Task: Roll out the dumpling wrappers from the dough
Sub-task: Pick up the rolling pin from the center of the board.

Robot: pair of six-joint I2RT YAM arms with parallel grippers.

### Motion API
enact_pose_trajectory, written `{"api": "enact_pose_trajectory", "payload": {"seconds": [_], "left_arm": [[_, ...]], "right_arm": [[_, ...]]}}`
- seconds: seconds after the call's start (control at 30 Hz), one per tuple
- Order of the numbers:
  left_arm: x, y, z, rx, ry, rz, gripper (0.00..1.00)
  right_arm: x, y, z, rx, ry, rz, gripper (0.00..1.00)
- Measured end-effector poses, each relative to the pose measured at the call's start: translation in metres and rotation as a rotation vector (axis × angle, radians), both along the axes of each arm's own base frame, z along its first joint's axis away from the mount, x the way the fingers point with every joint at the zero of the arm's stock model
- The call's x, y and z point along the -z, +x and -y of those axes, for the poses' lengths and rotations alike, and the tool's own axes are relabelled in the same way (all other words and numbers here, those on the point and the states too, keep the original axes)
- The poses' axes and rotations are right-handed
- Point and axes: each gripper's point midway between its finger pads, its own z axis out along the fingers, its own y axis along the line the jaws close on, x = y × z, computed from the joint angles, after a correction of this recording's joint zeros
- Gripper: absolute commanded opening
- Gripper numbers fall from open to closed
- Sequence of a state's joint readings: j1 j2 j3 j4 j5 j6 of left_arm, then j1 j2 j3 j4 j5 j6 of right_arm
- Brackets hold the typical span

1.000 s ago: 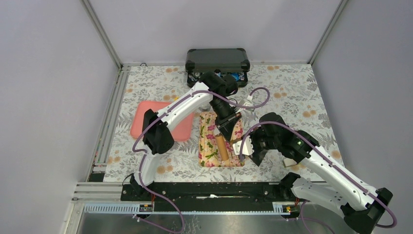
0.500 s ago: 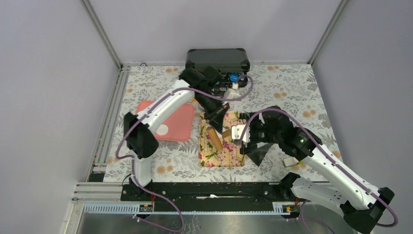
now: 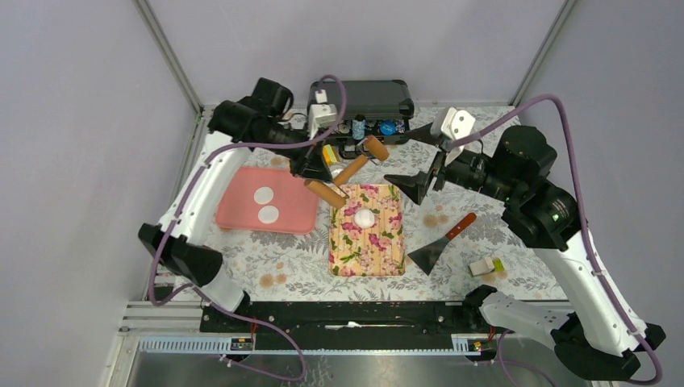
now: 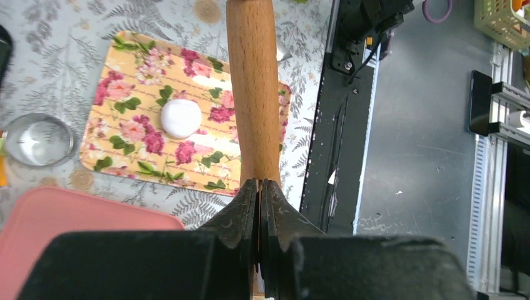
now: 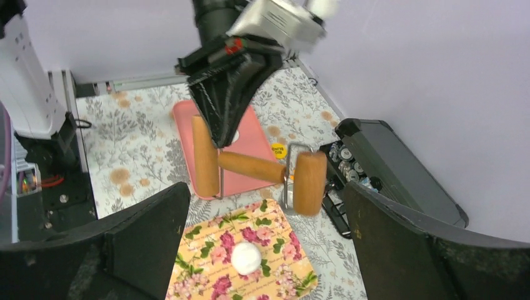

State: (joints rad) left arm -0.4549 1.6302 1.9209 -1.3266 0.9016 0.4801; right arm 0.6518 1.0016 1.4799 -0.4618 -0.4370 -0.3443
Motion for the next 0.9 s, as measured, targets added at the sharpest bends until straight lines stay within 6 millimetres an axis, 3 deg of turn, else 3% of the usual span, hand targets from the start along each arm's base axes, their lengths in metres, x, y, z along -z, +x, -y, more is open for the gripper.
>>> {"api": "enact_pose_trajectory", "payload": {"seconds": [0.2, 0.3, 0.43, 0.6, 0.7, 0.9], "left_arm": [[-0.023, -0.017, -0.019, -0.005, -0.082, 0.075, 0.0], [-0.026, -0.037, -0.023, 0.029, -0.116, 0.088, 0.0], [-0.028, -0.048, -0.021, 0.068, -0.18, 0.08, 0.0], [-0.018, -0.046, -0.012, 0.072, -0.242, -0.003, 0.0], [-0.014, -0.04, -0.005, 0.084, -0.273, -0.068, 0.0], [0.008, -0.027, 0.009, 0.062, -0.296, -0.175, 0.0]], "right_arm": [[0.007, 0.035, 0.012, 0.034, 0.065, -0.142, 0.99], [0.029, 0.051, 0.012, -0.032, 0.106, -0.217, 0.98], [0.073, 0.038, -0.008, -0.237, 0.159, -0.367, 0.97], [0.101, 0.019, -0.022, -0.45, 0.295, -0.467, 0.99], [0.109, 0.01, -0.026, -0.516, 0.325, -0.486, 0.99], [0.104, -0.007, -0.044, -0.589, 0.327, -0.451, 0.96]]}}
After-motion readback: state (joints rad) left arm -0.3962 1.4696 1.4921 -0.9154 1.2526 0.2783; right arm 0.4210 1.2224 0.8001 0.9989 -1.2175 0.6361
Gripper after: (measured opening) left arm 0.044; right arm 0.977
